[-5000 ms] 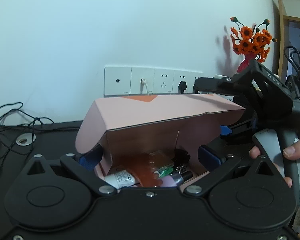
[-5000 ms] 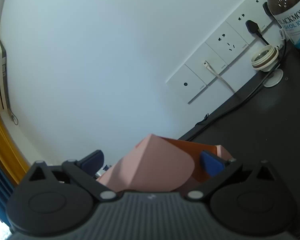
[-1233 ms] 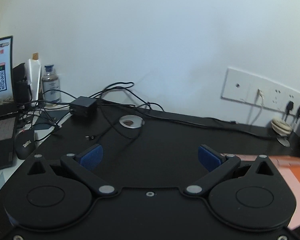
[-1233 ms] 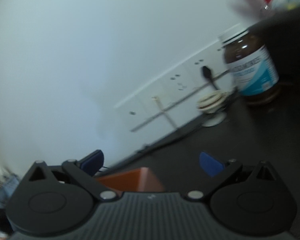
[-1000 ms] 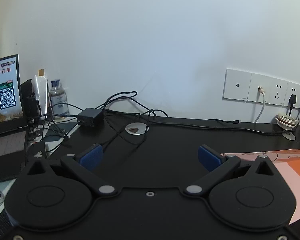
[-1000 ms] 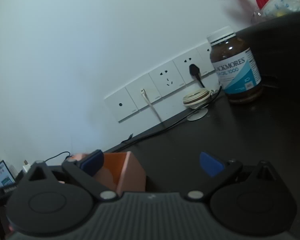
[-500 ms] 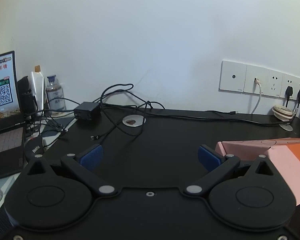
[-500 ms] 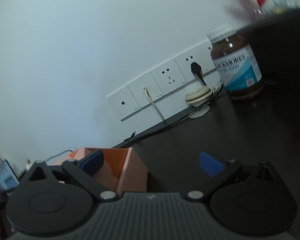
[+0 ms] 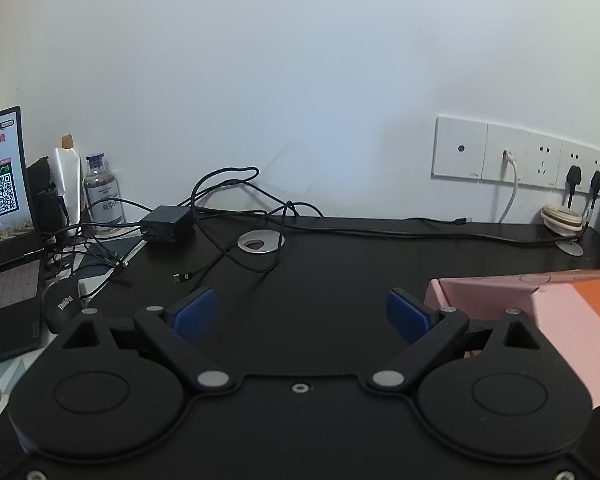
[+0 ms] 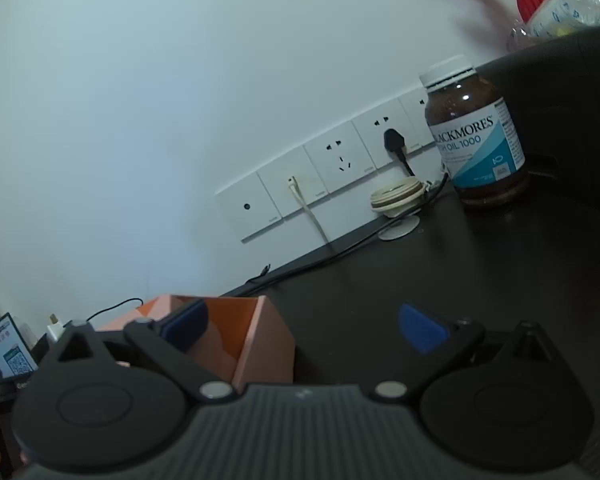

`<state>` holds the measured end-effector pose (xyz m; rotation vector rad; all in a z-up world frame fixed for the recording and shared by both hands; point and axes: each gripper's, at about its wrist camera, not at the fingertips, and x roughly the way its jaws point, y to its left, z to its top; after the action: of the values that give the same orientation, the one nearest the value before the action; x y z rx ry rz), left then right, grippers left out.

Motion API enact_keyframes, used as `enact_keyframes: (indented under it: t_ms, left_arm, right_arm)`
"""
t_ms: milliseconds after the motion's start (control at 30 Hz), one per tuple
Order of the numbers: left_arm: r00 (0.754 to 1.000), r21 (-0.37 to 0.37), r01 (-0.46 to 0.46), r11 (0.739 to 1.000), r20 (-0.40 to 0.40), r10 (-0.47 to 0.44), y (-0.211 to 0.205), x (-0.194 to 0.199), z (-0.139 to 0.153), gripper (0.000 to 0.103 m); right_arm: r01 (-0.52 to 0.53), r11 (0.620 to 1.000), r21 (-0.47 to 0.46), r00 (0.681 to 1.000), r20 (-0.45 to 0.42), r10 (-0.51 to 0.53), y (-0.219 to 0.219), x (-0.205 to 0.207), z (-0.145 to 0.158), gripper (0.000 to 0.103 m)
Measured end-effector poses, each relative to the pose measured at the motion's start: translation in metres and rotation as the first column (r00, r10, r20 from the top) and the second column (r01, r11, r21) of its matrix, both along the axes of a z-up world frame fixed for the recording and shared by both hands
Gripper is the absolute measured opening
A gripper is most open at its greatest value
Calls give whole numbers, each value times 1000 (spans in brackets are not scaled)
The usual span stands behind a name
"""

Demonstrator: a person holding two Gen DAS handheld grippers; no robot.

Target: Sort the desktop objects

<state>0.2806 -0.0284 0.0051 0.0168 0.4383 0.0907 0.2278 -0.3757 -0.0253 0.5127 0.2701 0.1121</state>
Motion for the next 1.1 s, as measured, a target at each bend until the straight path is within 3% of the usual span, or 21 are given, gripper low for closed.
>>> enact_keyframes:
  t_ms: [67,233,400,733,933,1100]
  left_arm:
    - [1000,-1,-8,1000,-8,8,2,2,0,102]
    - [1000,-41,8,999,-28,-9,10,5,3,103]
    - [1000,-37,7,999,21,-6,12,-1,10,103]
    - [999,-8,24,1000,-34,-24,9,8,3,103]
    - [998,26,25,999,-59,-24,4,13,-5,103]
    - [998,-9,4,1000,-59,-5,13,15,-1,103]
  right_arm:
    - [2,1000,11,1000,2,-2,-2,0,-1,102]
    - [-14,998,61,1000,12,13,-10,-2,-1,102]
    - [-12,997,72,1000,-2,12,-9,-10,12,102]
    - [-43,999,-16,999,-33,42,19,-15,51,102]
    - [-105,983,-153,992,-82,93,51,-9,62,102]
    - [-151,983,-104,983,-120,139,65,-2,61,102]
